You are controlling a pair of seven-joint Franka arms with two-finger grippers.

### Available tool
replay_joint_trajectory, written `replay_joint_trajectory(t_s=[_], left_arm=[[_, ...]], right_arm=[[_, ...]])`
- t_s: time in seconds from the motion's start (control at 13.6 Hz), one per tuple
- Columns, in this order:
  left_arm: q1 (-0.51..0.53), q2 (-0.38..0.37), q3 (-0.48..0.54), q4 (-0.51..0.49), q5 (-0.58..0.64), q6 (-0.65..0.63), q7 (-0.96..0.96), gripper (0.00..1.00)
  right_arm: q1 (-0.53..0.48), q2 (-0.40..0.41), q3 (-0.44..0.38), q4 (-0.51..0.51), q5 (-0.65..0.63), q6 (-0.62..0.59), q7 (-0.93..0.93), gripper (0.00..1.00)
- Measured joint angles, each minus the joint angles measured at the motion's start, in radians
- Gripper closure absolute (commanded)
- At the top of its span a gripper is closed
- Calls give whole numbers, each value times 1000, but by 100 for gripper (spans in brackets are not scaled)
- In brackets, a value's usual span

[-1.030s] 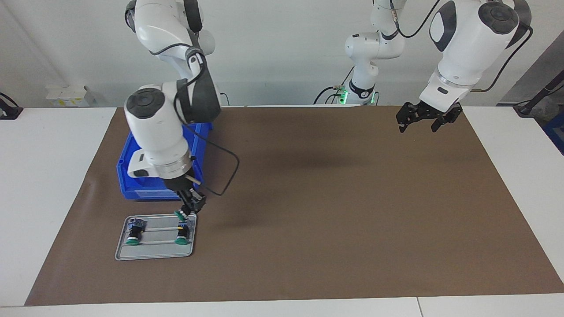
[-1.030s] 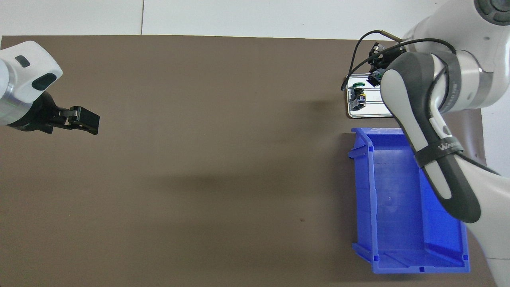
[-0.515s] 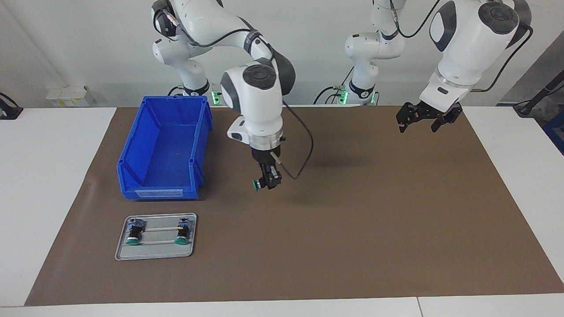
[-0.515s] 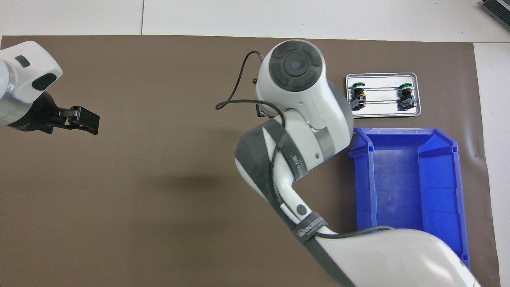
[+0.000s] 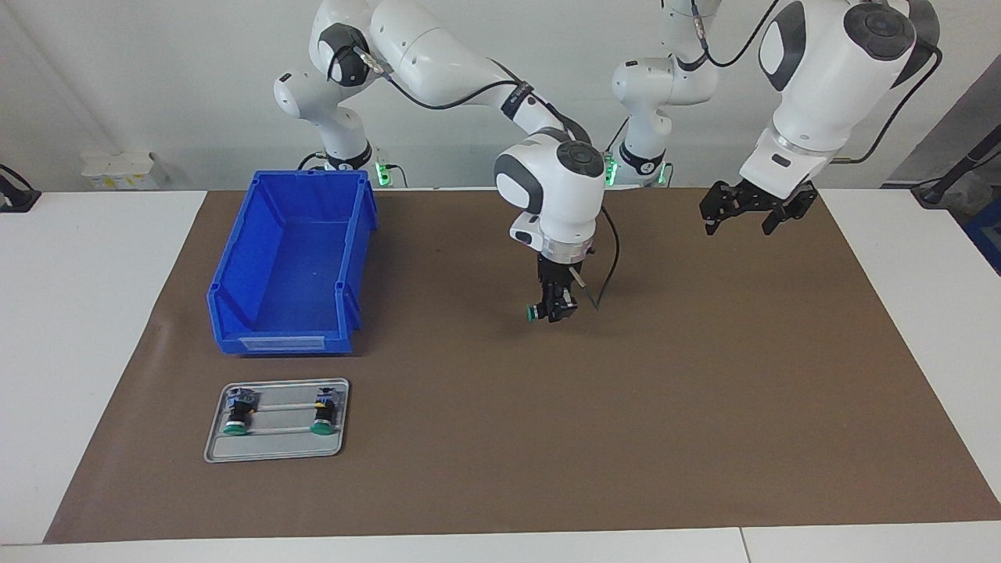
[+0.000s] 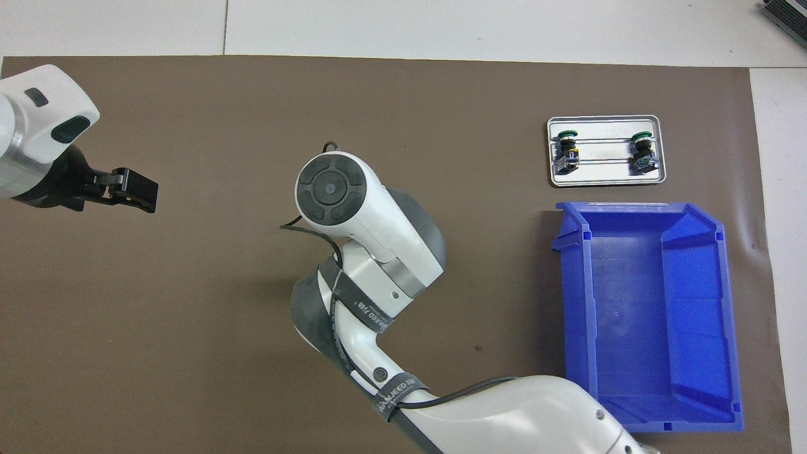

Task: Place and press button with both arms
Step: 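Carry the green button with the right gripper toward the table center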

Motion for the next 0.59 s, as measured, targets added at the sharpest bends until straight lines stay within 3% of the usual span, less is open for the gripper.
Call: replay_joint_trajectory(t_s=[0.22, 0.59], left_arm=[[0, 0, -2, -3, 0, 29, 37, 0], [12, 0, 9, -11, -43, 94, 332, 0]], right_arm=[[31, 16, 0, 2, -1, 71, 38, 100], [54, 28, 0, -60, -1, 159, 74, 96]])
